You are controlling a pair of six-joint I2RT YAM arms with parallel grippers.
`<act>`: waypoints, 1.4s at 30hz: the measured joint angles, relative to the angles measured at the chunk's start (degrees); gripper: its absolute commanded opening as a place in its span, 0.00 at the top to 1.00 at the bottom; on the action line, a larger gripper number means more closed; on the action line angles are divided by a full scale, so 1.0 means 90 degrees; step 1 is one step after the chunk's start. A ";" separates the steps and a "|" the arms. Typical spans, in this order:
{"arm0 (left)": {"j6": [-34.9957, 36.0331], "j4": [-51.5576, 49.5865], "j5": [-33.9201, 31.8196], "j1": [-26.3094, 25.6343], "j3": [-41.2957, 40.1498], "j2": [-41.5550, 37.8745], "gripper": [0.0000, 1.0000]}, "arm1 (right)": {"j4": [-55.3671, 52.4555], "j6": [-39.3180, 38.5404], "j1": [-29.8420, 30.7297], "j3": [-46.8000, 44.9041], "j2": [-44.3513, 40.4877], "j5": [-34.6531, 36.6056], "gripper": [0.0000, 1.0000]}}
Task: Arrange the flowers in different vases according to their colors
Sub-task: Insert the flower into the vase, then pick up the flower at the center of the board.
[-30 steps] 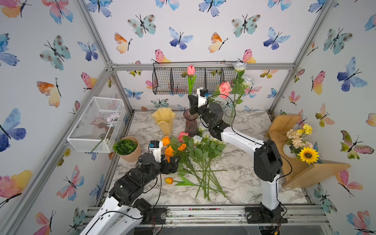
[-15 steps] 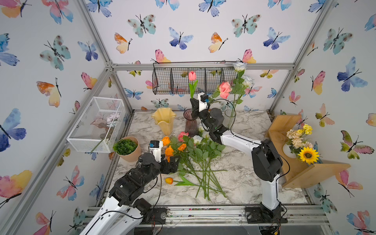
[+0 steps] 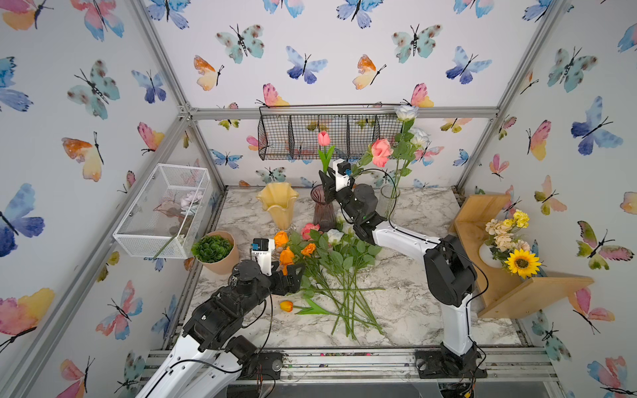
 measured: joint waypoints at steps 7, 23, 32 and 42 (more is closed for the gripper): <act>0.0000 0.0002 0.0002 0.0012 -0.0002 0.0005 0.01 | -0.1069 0.0141 0.0063 -0.0126 -0.0367 0.0126 0.43; 0.0000 0.0010 0.0002 0.0012 -0.0010 0.0005 0.01 | -0.5858 0.2271 0.0095 -0.0940 -0.4143 0.0121 0.45; 0.0000 0.0051 0.0002 0.0012 -0.0010 0.0097 0.01 | -0.7512 0.3002 0.0095 -0.2652 -0.4087 -0.0848 0.59; 0.0002 0.0051 0.0005 0.0012 -0.0010 0.0172 0.01 | -0.7856 0.3077 0.0296 -0.2130 -0.2234 -0.1608 0.72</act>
